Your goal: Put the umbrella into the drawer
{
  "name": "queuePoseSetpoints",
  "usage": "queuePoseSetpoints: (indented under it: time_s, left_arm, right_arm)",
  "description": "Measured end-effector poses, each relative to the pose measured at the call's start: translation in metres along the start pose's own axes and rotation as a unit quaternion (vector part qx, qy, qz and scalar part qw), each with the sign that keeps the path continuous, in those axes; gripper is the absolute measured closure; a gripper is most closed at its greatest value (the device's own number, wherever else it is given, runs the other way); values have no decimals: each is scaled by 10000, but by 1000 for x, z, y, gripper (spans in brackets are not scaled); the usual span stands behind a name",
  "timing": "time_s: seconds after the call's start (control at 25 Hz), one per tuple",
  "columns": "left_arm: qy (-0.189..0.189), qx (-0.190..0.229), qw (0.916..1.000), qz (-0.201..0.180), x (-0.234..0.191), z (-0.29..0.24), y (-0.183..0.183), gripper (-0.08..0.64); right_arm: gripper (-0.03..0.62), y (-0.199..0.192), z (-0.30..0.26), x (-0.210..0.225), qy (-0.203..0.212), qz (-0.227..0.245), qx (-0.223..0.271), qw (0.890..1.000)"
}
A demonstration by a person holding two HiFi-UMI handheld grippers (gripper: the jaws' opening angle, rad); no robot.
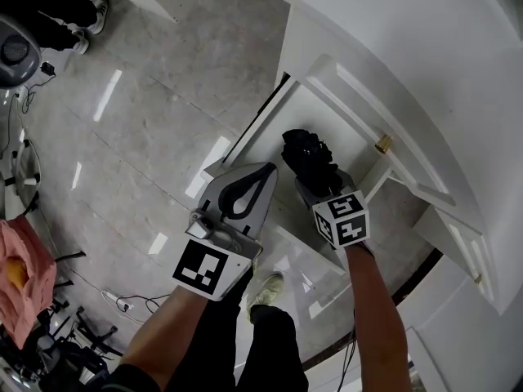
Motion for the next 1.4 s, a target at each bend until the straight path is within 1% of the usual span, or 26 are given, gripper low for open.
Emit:
queuePoseSetpoints:
  time_s: [0.2,0.36,0.6,0.8,0.96,1.2,1.32,1.4]
  left_arm:
    - [20,-12,10000,51,-5,1,-2,554]
    - [27,-10,10000,58,-6,1,-2,554]
    - [21,-11,9999,102,-11,4,1,554]
    - [7,-40,9999,129,-11,4,1,554]
    - [24,-109,9998,146,-10,10,4,554]
    - [-46,-294,9995,132,3,19,15,554]
    - [-28,-339,9993,178,10,26,24,554]
    - [9,-352,9992,210,15,30,32,554]
  right_arm:
    - [373,-6,-22,6,118,-289,-435,9986]
    - [371,-13,-38,12,114,-468,-780,9958]
    - [367,-24,-52,13,54,-485,-1134,9924]
    - [356,-28,-60,12,38,-418,-1294,9907]
    - [354,-21,-47,13,-39,-499,-1286,9904]
    - [364,-4,-8,10,-200,-539,-1107,9922]
    - [428,8,21,4,-319,-610,-781,9946]
    - [499,18,46,0,-410,-723,-462,9955]
Point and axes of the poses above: the fingertips, and each gripper's own axes: z backward along the fingers, x to its right, y out of its top, the point moved 3 cm from there along z, backward along the fingers, and after that the axes turned 9 degrees about -x, right-handed, at the moved point
